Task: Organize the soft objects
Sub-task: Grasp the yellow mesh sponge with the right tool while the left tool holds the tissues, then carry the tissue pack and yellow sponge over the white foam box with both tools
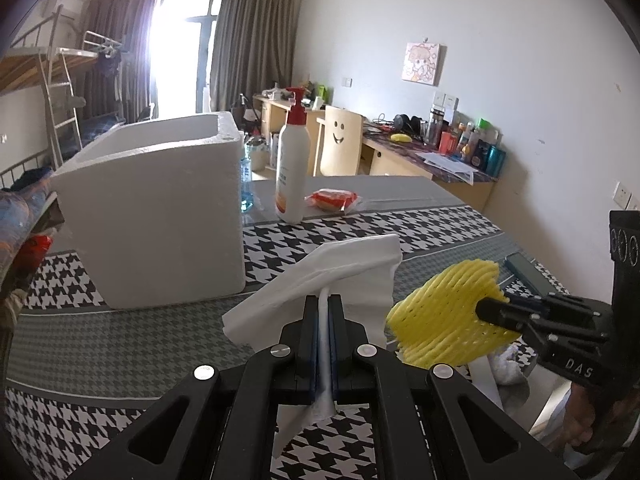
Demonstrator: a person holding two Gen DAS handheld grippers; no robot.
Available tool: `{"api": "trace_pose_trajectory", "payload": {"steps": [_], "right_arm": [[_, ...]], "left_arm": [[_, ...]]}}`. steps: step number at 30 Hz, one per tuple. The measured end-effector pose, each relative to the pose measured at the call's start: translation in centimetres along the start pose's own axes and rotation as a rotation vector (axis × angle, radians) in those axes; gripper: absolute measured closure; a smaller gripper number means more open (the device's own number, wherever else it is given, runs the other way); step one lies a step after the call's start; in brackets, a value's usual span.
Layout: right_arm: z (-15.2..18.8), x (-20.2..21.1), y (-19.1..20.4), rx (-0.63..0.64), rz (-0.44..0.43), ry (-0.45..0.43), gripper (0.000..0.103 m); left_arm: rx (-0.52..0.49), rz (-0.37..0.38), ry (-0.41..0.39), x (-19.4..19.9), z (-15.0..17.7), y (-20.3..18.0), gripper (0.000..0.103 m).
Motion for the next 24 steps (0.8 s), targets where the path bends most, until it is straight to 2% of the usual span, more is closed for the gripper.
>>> {"api": "trace_pose_trajectory", "payload": {"steps": [11,24], "right_arm": [[-1.9,0.3,0.5,0.024,0.042,-0.059,0.083],[-3.5,-0.2,1.1,0.047,0.023,-0.086,0.083]], "left_arm": [[-0.005,-0.035,-0.035,0.7,-1.3,0.5,0.099],[-0.018,-0.034,-0.043,0.3,-2.2,0.6,0.099]]}}
Point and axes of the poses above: each gripper's, at about its wrist camera, not at the fingertips, and x roughly against the way its jaws point, y to its left, z to its underside, the point moved 6 cm from there along -x, roughly the way its jaws point, and after that the axes turned 3 degrees about z, right-handed, at the moved point
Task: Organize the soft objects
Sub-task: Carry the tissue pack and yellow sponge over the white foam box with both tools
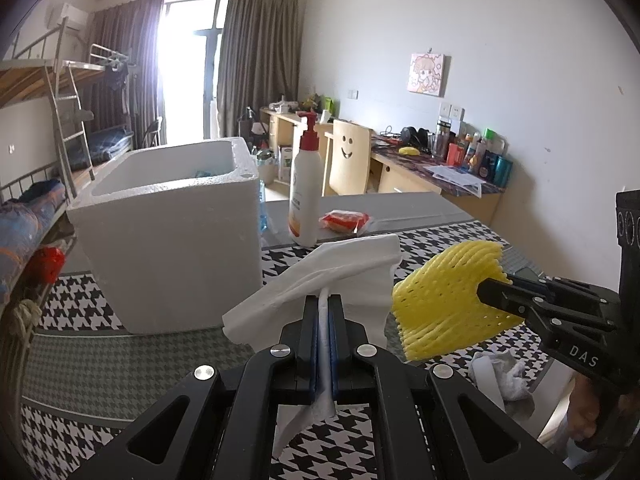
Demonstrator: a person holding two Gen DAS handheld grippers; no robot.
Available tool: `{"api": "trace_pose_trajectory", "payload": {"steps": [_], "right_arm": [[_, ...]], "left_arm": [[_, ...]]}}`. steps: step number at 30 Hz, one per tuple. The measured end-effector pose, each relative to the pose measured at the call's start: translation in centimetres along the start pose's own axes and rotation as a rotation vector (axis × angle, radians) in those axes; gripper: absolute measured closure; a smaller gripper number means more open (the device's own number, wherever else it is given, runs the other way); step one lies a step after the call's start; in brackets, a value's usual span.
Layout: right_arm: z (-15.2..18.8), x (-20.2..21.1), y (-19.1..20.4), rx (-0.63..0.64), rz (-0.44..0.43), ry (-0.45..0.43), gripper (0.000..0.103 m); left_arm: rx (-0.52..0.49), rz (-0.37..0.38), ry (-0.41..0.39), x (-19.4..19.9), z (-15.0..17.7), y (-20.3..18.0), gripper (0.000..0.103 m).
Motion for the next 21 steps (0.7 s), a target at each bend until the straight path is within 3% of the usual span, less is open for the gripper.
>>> {"api": "trace_pose_trajectory", "payload": {"steps": [10,21], "right_arm": [[-1.1,0.1,0.2,0.007,-0.019,-0.029,0.083],[-3.4,0.7,0.3,0.013,0.030,-0.096,0.083]], "left_arm": [[-0.003,-0.009,-0.028,0.2,-1.4,0.2,0.098],[-0.017,-0.035,-0.070,0.7,-3.2,0.2,0.098]]}}
Point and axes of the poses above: each gripper's, at about its wrist camera, not at the fingertips, and x roughly against the way its jaws point, y to its left, z to its underside, the point moved 6 cm from there along -x, roughly the way its jaws point, and after that the axes turned 3 degrees about z, right-handed, at the moved point
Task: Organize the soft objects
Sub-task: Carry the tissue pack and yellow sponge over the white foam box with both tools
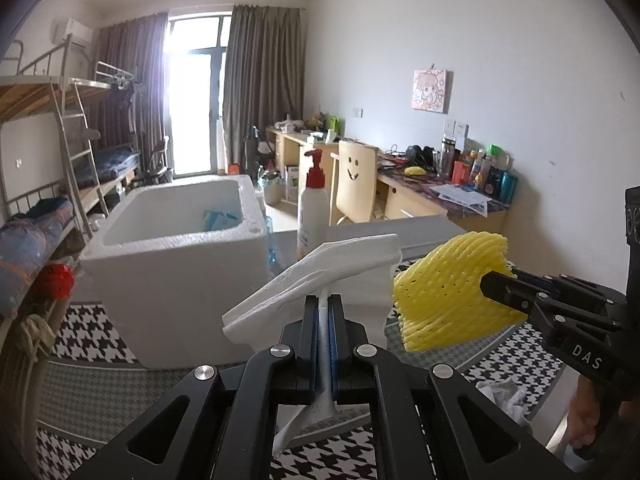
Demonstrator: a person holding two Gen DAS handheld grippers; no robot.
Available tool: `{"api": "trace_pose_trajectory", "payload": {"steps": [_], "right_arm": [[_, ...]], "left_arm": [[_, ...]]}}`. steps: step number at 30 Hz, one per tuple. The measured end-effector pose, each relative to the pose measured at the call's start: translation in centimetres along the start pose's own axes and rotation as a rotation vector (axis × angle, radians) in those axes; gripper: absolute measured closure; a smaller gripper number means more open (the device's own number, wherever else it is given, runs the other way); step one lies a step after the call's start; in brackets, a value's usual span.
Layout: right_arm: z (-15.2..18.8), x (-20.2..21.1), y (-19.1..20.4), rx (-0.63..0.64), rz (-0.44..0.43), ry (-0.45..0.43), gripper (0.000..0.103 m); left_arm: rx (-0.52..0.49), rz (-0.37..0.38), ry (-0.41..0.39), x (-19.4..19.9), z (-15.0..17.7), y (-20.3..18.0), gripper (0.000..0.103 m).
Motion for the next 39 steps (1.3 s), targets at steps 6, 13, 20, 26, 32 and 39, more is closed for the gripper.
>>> {"api": "trace_pose_trajectory", "payload": {"steps": [6,13,20,26,32,39], "right_arm": [[-1.0,0.3,0.1,0.004,0.012,-0.032,0.083],[-2.3,0.6,0.6,0.033,0.019,-0.061,0.083],[-3.4,0.5,0.8,0.042,0.030,-0.077,0.083],[-4.1,0.4,0.5,0.040,0.034,-0.088,0.083],[-4.7,0.2,0.6,0.048,0.039,-0.088,0.083],[-5.7,0.0,1.0,0.056,0.034,-0.097,0.083]], "left_arm": [[-0.007,-0.017,-0.029,0.5,-1.2,0.3,0.098],[-0.023,-0.031,-0.059,0.8,-2.5,0.3,0.098],[-0.030,-0.040,-0.084,0.9,-3.6,0.5,0.098],[-0.036,-0.047,-0.101,0.7,-4.6,0.7,0.098],[-0.048,-0.059,-0.109,0.4,-5.1,0.5,0.098],[-0.054,-0.084,-0.139,0.8,-6.0,1.0,0.098]]}}
Point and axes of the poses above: each gripper's, at about its wrist camera, not at the fingertips, and x roughly against the way its jaws point, y to its left, z to its underside, the point moved 6 cm from there along -x, roughly the way its jaws point, and after that the axes turned 3 degrees about z, right-handed, at the moved point
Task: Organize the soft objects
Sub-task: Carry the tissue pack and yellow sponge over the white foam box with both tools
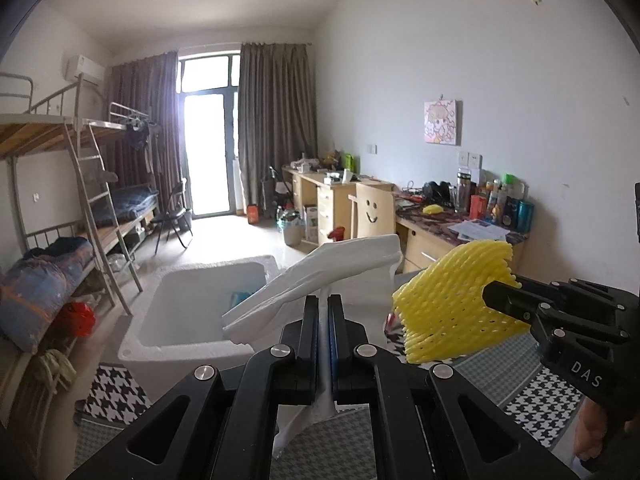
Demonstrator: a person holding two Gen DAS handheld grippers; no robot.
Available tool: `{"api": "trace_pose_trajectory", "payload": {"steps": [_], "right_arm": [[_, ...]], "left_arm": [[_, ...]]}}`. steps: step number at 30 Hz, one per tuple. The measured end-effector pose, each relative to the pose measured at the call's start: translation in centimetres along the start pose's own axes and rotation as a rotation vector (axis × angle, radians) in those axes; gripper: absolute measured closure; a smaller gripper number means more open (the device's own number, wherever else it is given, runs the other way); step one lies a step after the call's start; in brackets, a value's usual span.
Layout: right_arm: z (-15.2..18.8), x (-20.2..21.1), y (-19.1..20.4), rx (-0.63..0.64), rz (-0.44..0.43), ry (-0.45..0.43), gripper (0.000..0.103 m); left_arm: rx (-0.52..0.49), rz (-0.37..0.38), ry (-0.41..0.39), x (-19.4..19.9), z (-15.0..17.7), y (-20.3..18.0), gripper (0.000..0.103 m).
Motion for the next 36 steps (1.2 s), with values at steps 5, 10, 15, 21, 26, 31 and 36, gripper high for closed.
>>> {"api": "trace_pose_trajectory", "payload": {"steps": [5,10,15,21,26,31,36], "right_arm": [[-0.5,-0.3,0.1,-0.004,0.003,-0.004,0.083],[-1.1,-0.8,0.3,-0.004,0.005,-0.001,0.082],[-1.7,-1.3,0.4,-0.003,-0.001,0.000,0.083],[-2.5,-1.9,1.2,0.018,-0.010,-0.005,0.083],[-3.0,-2.5,1.7,0.021,-0.020,-0.006,0.083],[-3.5,-3.5,2.0,0.010,-0.037,0.009,0.083],[-3.9,-4.2,2.8,0.013,-0.052,0.018,0.083]], "left_arm": [[-0.001,-0.018,-0.010,-0.2,-0.5,0.7,0.098],[0.003,-0.034,-0.007,-0.8,-0.9,1.3,0.098],[0.019,-0.052,-0.006,-1.1,-1.4,2.3,0.098],[0.032,-0.085,-0.019,-1.2,-1.9,3.3,0.098],[0.050,-0.115,-0.027,-1.2,-2.4,4.7,0.098],[0.065,-0.149,-0.025,-1.6,-2.6,5.7,0.098],[0.075,-0.170,-0.015,-2.2,-2.6,6.7,0.098]]}}
Point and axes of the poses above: each gripper's, at about its wrist camera, not at the fingertips, and x roughly against the way its jaws point, y to its left, z to its underside, the point moved 6 cm from there along -x, roughly the way its jaws point, and after that the axes turned 3 degrees about z, right-handed, at the moved point
